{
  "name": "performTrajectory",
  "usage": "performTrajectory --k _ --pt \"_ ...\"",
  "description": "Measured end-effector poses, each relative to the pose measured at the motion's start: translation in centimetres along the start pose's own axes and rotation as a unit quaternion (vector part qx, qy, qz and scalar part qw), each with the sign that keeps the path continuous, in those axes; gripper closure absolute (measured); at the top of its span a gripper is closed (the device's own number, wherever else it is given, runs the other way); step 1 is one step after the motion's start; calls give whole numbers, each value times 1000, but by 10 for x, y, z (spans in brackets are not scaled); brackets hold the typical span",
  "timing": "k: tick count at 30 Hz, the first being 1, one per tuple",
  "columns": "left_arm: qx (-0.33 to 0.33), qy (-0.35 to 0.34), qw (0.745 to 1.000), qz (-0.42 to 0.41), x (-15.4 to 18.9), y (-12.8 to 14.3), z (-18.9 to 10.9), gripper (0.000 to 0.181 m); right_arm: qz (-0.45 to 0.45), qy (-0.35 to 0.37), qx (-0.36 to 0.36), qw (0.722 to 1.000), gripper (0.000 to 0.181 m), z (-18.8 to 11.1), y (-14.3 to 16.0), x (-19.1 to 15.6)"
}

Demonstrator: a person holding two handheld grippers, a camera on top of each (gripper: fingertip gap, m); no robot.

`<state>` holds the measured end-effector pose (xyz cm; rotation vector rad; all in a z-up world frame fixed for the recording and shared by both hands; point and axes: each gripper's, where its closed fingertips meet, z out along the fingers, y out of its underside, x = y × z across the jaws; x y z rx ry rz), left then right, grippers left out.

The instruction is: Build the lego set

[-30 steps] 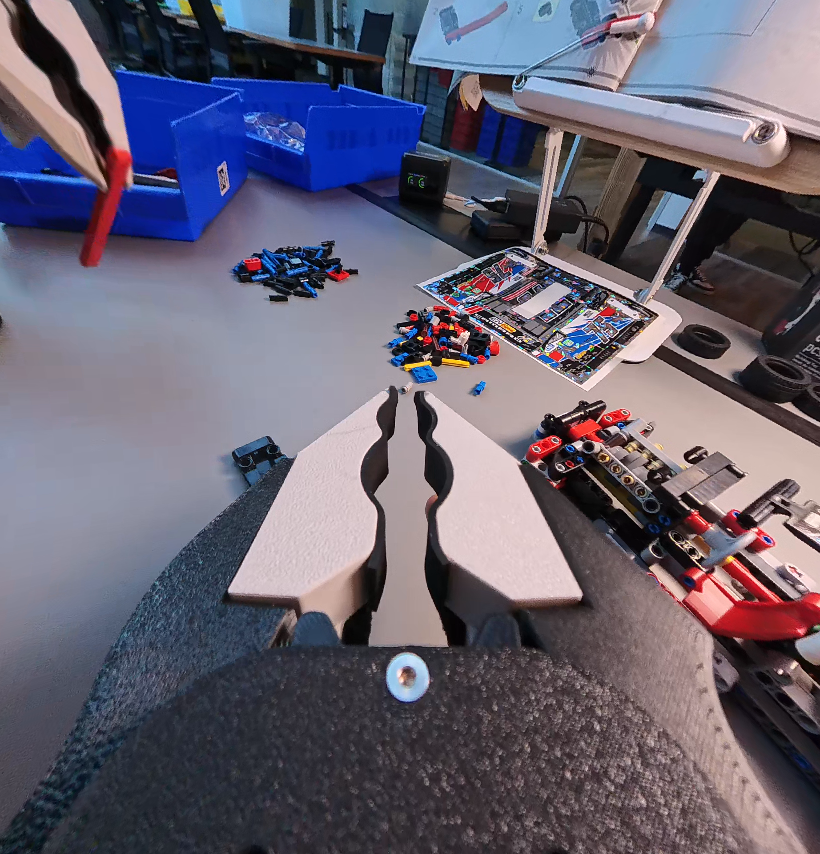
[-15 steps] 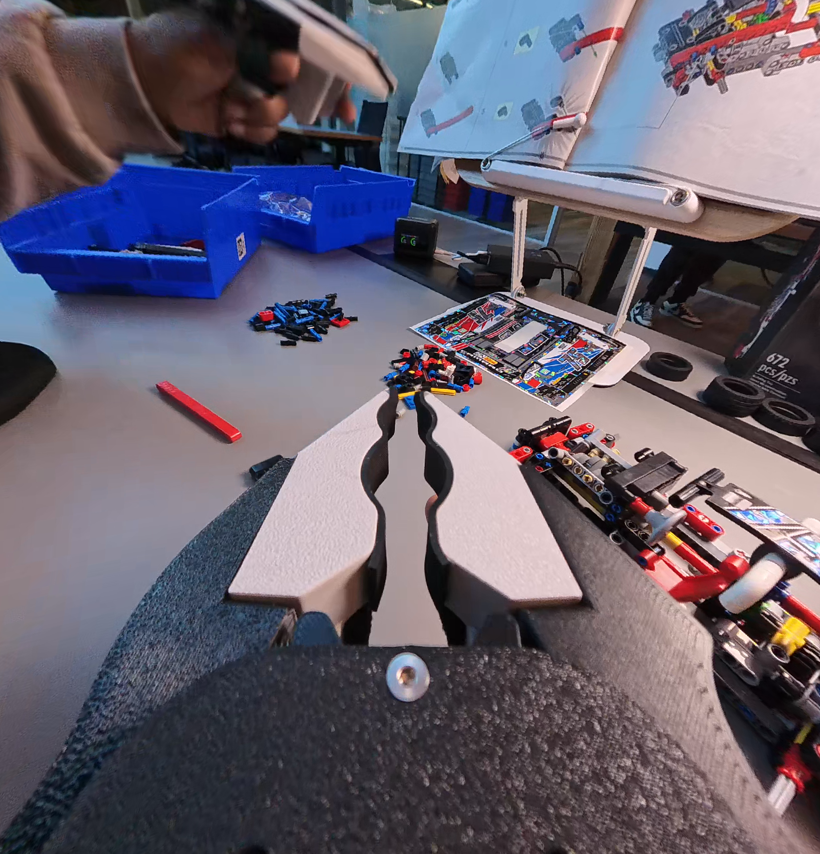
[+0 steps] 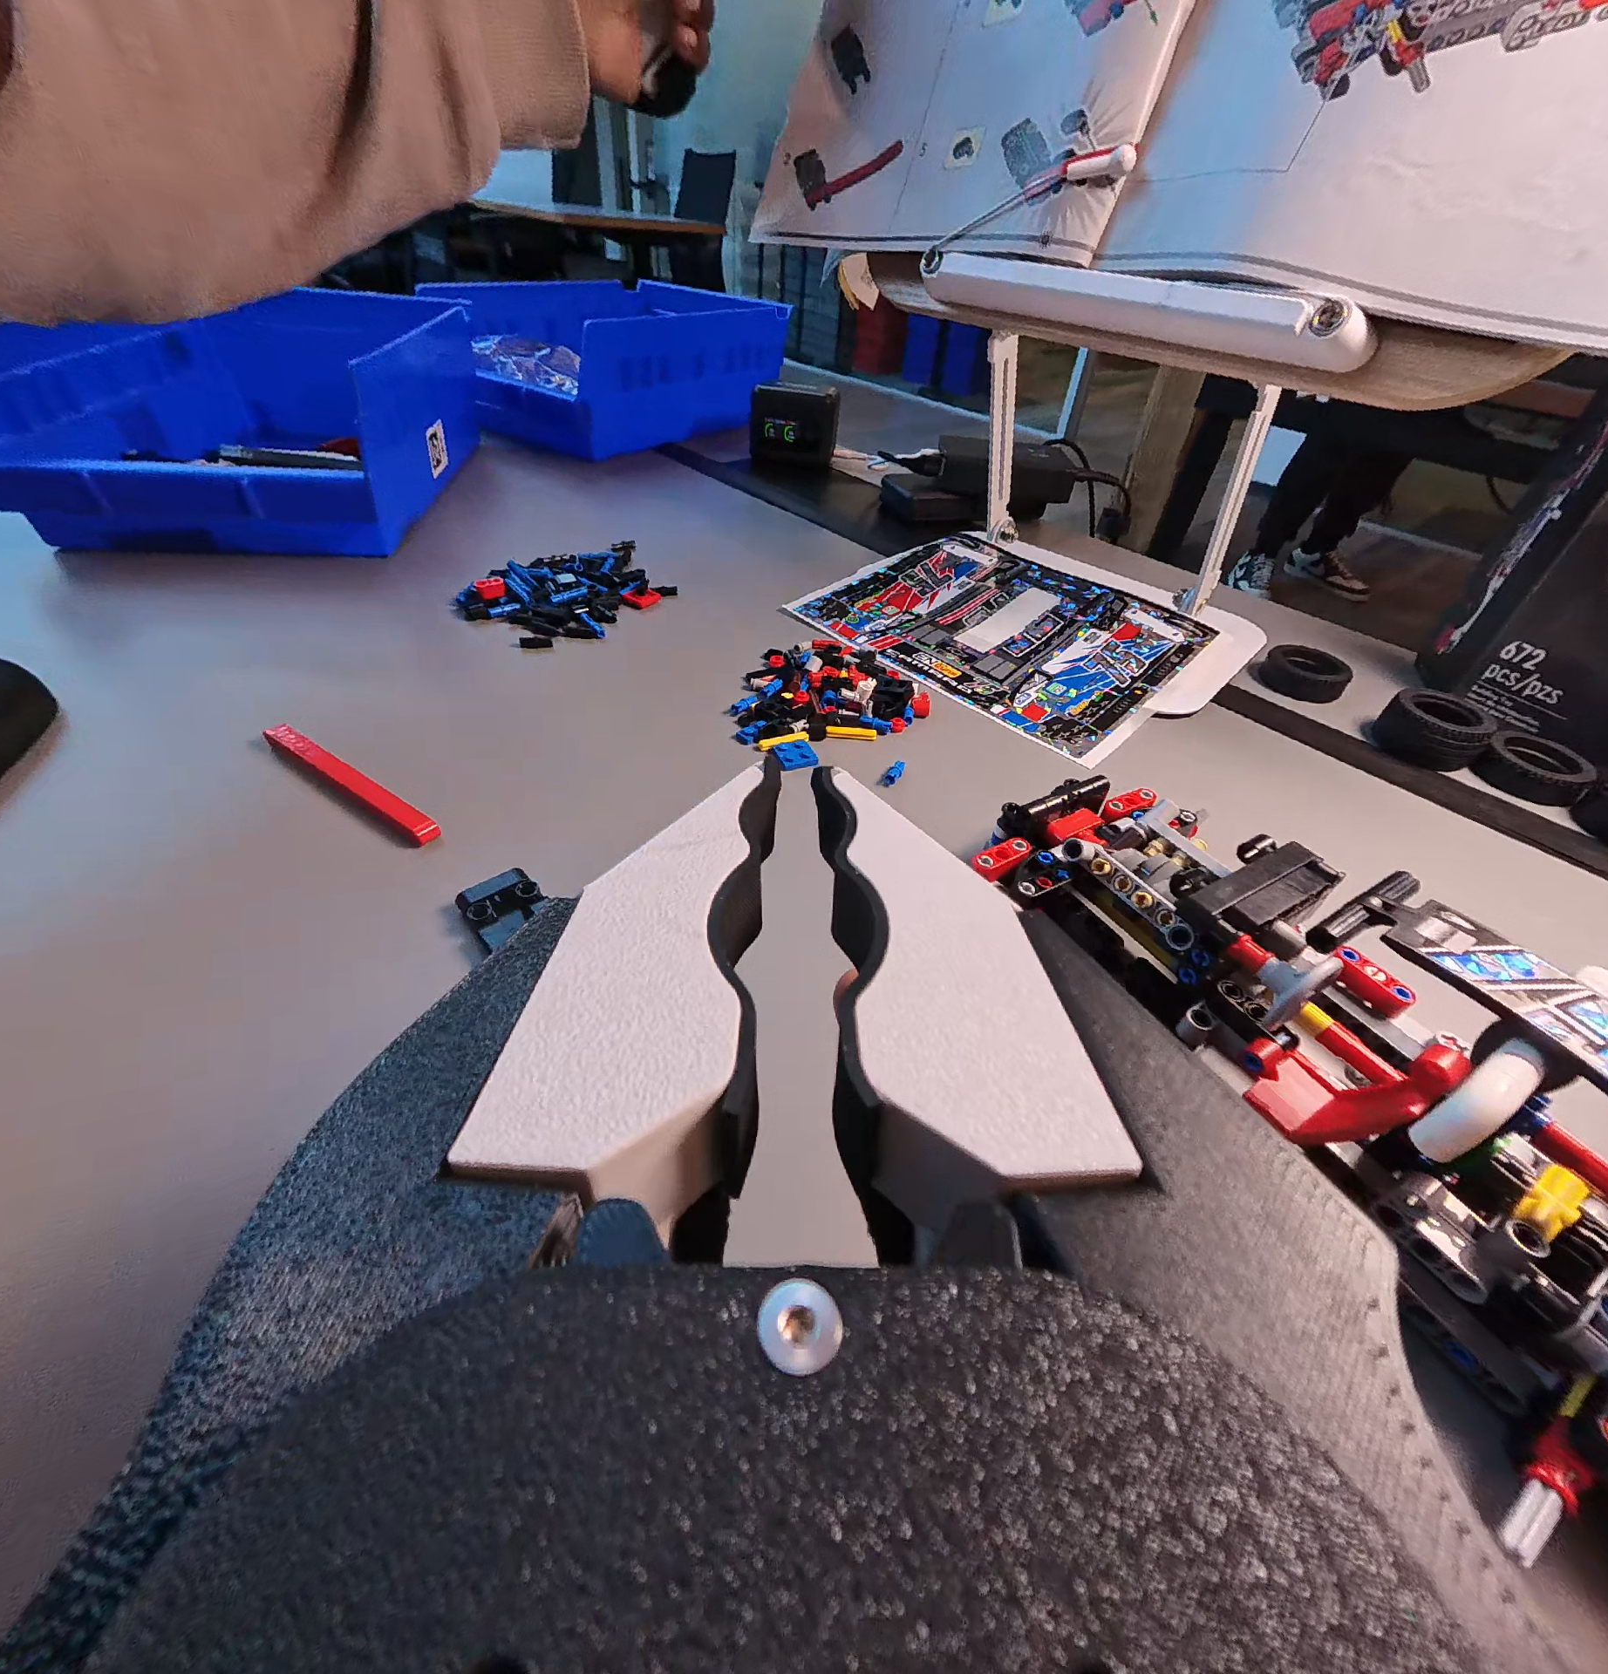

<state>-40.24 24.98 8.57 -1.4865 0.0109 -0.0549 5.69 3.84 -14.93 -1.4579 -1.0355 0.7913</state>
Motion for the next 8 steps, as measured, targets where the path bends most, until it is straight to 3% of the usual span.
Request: performTrajectory --k 4,8 --pt "30 13 996 78 17 -10 -3 181 4 -2 -5 1000 175 2 3 1" --pt "7 35 994 98 31 -3 4 181 5 -5 -10 1000 175 5 6 0"
